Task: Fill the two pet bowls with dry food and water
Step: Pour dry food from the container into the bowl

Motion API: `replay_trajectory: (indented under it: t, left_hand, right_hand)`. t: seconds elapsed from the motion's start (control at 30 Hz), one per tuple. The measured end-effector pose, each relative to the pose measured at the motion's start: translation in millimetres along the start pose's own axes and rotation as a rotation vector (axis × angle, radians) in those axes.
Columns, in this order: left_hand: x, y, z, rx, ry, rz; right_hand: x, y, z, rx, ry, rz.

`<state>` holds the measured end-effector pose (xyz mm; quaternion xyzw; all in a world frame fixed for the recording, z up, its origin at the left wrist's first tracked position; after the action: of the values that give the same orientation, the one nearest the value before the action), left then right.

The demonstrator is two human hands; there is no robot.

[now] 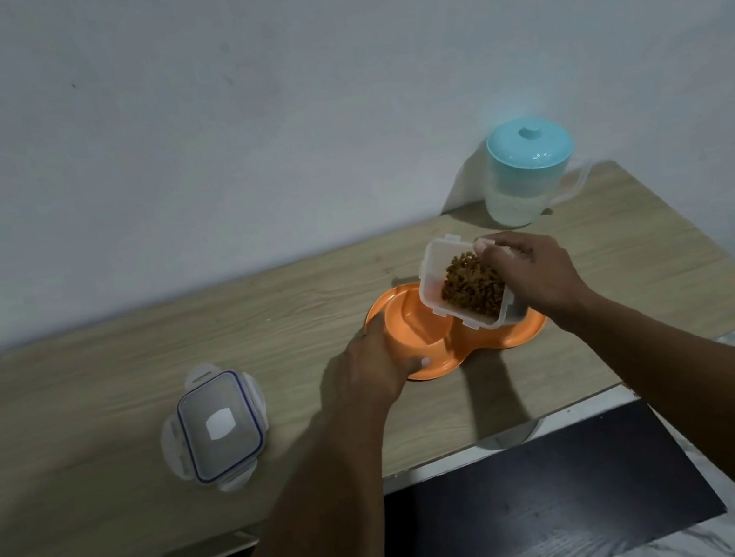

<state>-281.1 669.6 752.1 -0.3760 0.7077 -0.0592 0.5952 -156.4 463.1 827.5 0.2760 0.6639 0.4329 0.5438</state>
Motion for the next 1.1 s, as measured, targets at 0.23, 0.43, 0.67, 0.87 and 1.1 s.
replay_trajectory:
  t: [0.23,0.43,0.67,0.87,1.1]
  left_hand:
    - [-4,0,0,-0.001,0.017,0.029]
    - [-5,-1,1,-0.018,0.022,0.012]
    - [-8,-6,1,-0.007,0.034,-0.049]
    - [-8,-6,0,-0.018,0.036,-0.072]
    - [-9,-6,0,-0.018,0.023,-0.098]
  right_hand:
    - [3,8,6,-0.007,-0.008,-0.073]
    - [6,13,10,-0.031,-0.016,-0.134]
    - [10,20,19,-0.072,0.008,-0.254]
    - [15,31,21,-0.134,0.047,-0.328]
    - [19,38,20,-0.18,0.059,-0.383]
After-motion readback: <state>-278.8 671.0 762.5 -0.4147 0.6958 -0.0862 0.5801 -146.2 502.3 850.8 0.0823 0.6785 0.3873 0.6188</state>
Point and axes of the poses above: each hand's wrist, its own z-axis towards the middle knuckle, its own x-axis out of the palm, y = z × x, the point moved 4 cm from there along z, towards the middle knuckle, and after that the axes turned 2 degrees about y, right-handed, at the moved point
